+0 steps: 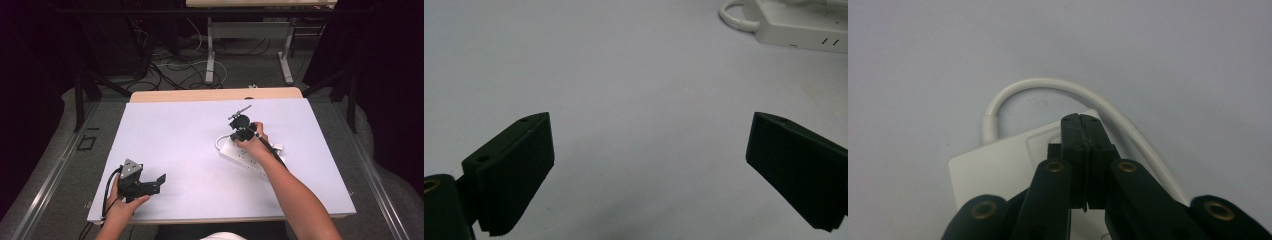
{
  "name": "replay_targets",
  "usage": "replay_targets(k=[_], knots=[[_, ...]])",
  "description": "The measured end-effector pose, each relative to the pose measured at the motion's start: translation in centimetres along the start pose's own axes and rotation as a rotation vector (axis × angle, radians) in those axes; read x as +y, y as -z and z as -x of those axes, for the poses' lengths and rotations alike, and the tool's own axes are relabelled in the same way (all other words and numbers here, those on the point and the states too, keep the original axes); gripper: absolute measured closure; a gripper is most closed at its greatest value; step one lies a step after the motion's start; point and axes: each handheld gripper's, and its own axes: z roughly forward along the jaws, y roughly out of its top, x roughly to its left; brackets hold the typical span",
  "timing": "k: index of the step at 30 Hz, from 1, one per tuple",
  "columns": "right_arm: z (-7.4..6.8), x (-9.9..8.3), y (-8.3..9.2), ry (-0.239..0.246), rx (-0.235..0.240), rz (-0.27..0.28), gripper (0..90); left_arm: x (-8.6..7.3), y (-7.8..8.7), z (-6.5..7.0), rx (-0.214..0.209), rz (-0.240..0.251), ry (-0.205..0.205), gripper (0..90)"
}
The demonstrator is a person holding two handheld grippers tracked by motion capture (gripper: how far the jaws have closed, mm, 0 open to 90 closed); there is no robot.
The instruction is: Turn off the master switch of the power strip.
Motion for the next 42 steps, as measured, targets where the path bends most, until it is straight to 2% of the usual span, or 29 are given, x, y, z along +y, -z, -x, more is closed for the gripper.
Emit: replay_targets(k=[3, 5, 6, 10, 11, 12, 18, 19, 20, 25, 29, 31, 32, 33, 34, 39, 42], knots=[[0.0, 0.1, 0.1, -0.002, -0.003, -0.019, 89.7, 0.0, 0.0, 0.0, -0.001, 0.0, 0.001, 5.2], [0.2, 0.0, 0.0, 0.005, -0.007, 0.006, 87.2, 0.0, 0.0, 0.0, 0.0, -0.001, 0.002, 5.2], [0.1, 0.0, 0.1, -0.014, -0.022, -0.007, 85.0, 0.0, 0.0, 0.0, 0.0, -0.001, 0.001, 5.2], [0.2, -0.1, 0.2, -0.008, -0.023, -0.006, 82.5, 0.0, 0.0, 0.0, 0.0, -0.001, 0.0, 5.2], [0.2, -0.1, 0.1, -0.005, -0.013, 0.018, 81.8, 0.0, 0.0, 0.0, 0.001, 0.001, 0.001, 5.2], [0.2, 0.0, 0.5, -0.006, -0.019, -0.014, 79.9, 0.0, 0.0, -0.1, 0.001, 0.0, 0.002, 5.2], [0.2, 0.0, 0.7, -0.002, -0.01, 0.005, 76.0, 0.0, 0.0, -0.2, 0.007, 0.002, -0.008, 5.2], [0.0, 0.0, 0.8, -0.024, -0.015, 0.003, 75.2, 0.0, 0.0, -0.1, 0.005, -0.002, -0.003, 5.3], [0.2, -0.1, 0.8, 0.004, -0.005, 0.011, 74.5, 0.0, 0.0, -0.1, 0.004, -0.003, -0.003, 5.3], [0.1, -0.1, 0.8, 0.001, 0.0, 0.011, 71.6, 0.1, 0.1, -0.1, -0.004, -0.005, 0.004, 5.3], [-0.1, -0.1, 0.9, -0.019, -0.007, 0.01, 66.5, 0.0, 0.0, -0.1, 0.001, 0.005, 0.007, 5.3], [0.0, -0.1, 1.0, -0.029, 0.012, 0.007, 62.7, 0.1, 0.0, -0.1, -0.003, -0.003, 0.006, 5.3], [-0.1, -0.1, 1.0, -0.041, 0.009, 0.01, 61.3, 0.1, 0.1, -0.1, -0.001, -0.004, 0.004, 5.3], [0.0, -0.2, 1.0, -0.024, 0.007, 0.03, 59.7, 0.1, 0.1, -0.2, 0.001, 0.001, 0.006, 5.3], [0.0, -0.1, 1.1, -0.032, 0.005, 0.02, 58.0, 0.1, 0.2, -0.3, 0.0, 0.0, 0.011, 5.3], [0.0, -0.1, 1.7, -0.039, -0.008, 0.052, 52.5, 0.2, 0.3, -0.5, 0.007, 0.006, 0.015, 5.3], [0.2, -0.1, 1.9, -0.032, 0.002, 0.056, 50.7, 0.2, 0.3, -0.4, 0.006, 0.004, 0.015, 5.3]])
